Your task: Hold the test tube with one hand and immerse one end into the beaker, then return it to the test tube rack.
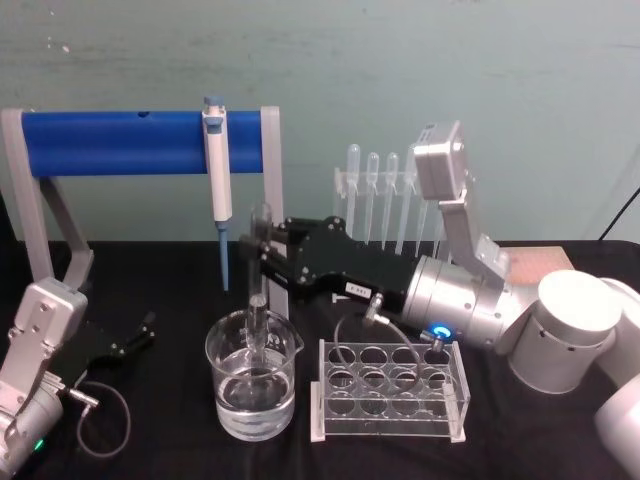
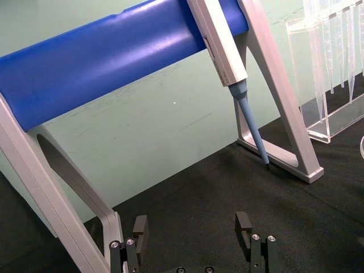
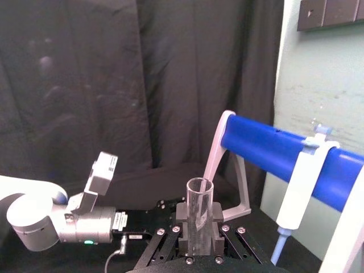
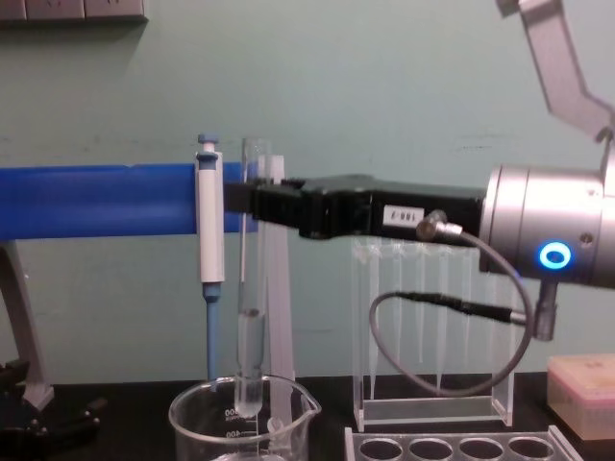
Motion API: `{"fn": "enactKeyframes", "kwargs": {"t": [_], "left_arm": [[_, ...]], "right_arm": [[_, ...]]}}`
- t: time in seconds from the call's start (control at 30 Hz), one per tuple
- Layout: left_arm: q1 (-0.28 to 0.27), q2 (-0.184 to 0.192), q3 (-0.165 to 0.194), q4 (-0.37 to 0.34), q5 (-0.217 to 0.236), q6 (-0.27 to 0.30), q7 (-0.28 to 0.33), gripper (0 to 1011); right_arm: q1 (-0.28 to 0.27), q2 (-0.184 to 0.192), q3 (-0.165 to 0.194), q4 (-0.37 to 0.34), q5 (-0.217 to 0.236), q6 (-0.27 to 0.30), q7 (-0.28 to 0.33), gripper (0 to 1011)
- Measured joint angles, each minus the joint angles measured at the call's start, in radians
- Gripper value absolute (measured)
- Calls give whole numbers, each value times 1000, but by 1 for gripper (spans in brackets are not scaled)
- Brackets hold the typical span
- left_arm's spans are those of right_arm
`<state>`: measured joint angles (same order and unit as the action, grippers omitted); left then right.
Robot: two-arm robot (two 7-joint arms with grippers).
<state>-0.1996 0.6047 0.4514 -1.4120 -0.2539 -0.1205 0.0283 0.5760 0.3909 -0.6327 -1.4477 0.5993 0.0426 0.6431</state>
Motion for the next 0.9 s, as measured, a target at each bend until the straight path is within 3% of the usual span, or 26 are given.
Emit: {"fn": "enactKeyframes", "kwargs": {"t": [0.57, 0.9], "left_arm": [[0, 0, 0, 0, 0, 0, 0, 1000], [0, 0, 0, 0, 0, 0, 0, 1000]], "right_arm": [[-7, -54, -20, 153, -44, -92, 46, 225], [-28, -62, -16, 178, -82, -131, 49, 225]]}}
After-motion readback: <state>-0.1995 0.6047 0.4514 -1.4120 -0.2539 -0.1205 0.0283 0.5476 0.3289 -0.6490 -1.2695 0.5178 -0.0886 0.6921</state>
